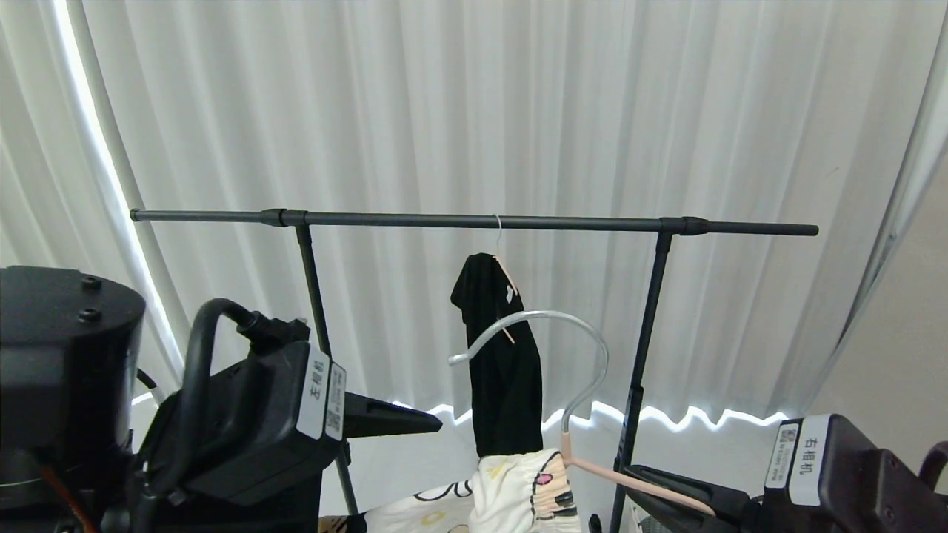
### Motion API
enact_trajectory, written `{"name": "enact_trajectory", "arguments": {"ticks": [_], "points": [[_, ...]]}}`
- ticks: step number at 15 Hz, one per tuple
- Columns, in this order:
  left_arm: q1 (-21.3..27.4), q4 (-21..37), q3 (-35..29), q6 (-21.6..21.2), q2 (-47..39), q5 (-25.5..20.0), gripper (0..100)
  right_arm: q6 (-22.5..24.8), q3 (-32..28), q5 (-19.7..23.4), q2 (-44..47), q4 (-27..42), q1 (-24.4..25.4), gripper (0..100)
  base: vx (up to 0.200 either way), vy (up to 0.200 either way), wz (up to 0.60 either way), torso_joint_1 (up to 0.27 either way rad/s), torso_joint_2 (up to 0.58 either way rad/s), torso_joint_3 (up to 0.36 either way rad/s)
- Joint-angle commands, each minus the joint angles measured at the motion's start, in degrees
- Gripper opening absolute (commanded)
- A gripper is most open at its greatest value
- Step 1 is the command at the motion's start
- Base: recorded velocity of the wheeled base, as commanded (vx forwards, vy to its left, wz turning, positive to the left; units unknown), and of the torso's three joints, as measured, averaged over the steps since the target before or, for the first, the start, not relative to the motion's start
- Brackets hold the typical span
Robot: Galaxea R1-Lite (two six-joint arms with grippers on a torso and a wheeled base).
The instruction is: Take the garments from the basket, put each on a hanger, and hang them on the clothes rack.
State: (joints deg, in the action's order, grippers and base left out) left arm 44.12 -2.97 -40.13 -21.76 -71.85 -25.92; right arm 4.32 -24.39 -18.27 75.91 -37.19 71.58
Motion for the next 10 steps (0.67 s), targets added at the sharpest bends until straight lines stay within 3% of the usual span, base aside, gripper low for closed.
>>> {"name": "enact_trajectory", "arguments": {"ticks": [1, 2, 3, 10], "points": [[0.09, -0.10, 0.05, 0.05, -2.15, -0.01, 100, -0.01, -0.04, -0.01, 0.03, -0.07, 0.40, 0, 0.000, 0.000, 0.00, 0.000, 0.00, 0.000], [0.09, -0.10, 0.32, 0.05, -2.15, -0.01, 100, -0.01, -0.04, -0.01, 0.03, -0.25, 0.40, 0, 0.000, 0.000, 0.00, 0.000, 0.00, 0.000], [0.09, -0.10, 0.32, -0.04, -2.15, -0.01, 0, 0.08, -0.04, -0.01, 0.03, -0.34, 0.40, 0, 0.000, 0.000, 0.00, 0.000, 0.00, 0.000], [-0.08, -0.10, 0.93, -0.30, -3.12, 0.25, 0, 0.96, 0.22, -0.10, 0.20, -2.09, 0.40, 0, 0.000, 0.000, 0.00, 0.000, 0.00, 0.000]]}}
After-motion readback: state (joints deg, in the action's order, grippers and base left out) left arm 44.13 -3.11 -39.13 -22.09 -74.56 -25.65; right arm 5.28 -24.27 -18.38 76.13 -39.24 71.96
